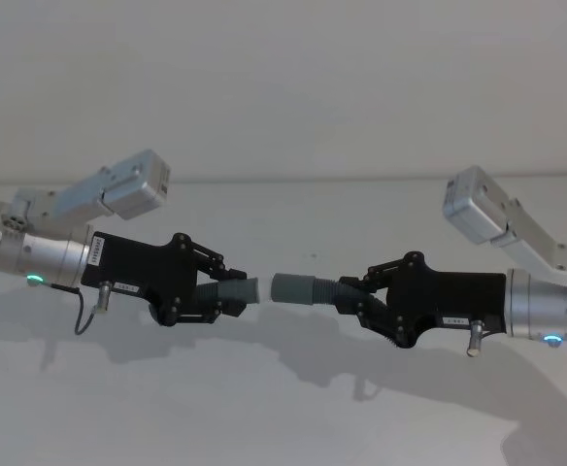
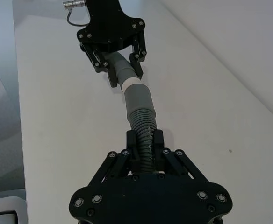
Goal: Use both hands to pick up one end of the pipe from the table, align the ends, and insert them.
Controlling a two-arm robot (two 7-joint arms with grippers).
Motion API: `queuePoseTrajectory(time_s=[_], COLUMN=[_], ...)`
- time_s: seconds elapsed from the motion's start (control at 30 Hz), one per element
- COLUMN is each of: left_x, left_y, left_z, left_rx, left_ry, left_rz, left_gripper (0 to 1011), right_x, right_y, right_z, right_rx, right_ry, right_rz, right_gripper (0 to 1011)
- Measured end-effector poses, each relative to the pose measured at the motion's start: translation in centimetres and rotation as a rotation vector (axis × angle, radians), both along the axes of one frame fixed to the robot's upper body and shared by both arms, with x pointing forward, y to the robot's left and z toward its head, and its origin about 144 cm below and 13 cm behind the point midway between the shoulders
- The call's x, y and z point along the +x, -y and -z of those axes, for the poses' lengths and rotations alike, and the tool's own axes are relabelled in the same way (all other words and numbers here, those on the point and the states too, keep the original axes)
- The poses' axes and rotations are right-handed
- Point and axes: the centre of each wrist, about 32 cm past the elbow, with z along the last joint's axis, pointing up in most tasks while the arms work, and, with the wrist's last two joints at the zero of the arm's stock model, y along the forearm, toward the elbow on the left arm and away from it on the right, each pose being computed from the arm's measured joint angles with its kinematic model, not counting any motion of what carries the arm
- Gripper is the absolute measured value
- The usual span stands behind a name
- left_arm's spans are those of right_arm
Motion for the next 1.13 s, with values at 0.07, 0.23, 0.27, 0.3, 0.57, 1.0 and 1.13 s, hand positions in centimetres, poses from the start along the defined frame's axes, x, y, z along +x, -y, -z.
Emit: queuePoseTrajectory(time_s=[0.07, 0.23, 0.27, 0.3, 0.57, 1.0, 1.13], left_x=[0.0, -0.01, -0.01, -0.01, -0.01, -0.01, -0.01], left_y=[0.0, -0.01, -0.01, -0.02, -0.03, -0.04, -0.04], left_z=[0.0, 0.01, 0.02, 0.02, 0.02, 0.02, 0.03], left_rx=[0.0, 0.0, 0.0, 0.0, 0.0, 0.0, 0.0], left_ry=[0.0, -0.001, -0.001, -0.001, -0.001, -0.001, -0.001], left_rz=[0.0, -0.001, -0.001, -0.001, -0.003, -0.003, -0.003], left_gripper=[332, 332, 332, 332, 332, 332, 332], right_x=[0.0, 0.01, 0.01, 0.01, 0.01, 0.01, 0.02], right_y=[0.0, -0.01, -0.01, -0.01, -0.01, -0.02, -0.02], right_z=[0.0, -0.01, -0.01, -0.01, -0.02, -0.03, -0.03], right_rx=[0.0, 0.0, 0.0, 0.0, -0.001, -0.001, -0.001], right_ry=[0.0, -0.001, -0.001, -0.001, -0.001, -0.001, -0.001], right_rz=[-0.001, -0.002, -0.002, -0.002, -0.003, -0.004, -0.004], right_gripper=[184, 184, 184, 184, 184, 184, 184])
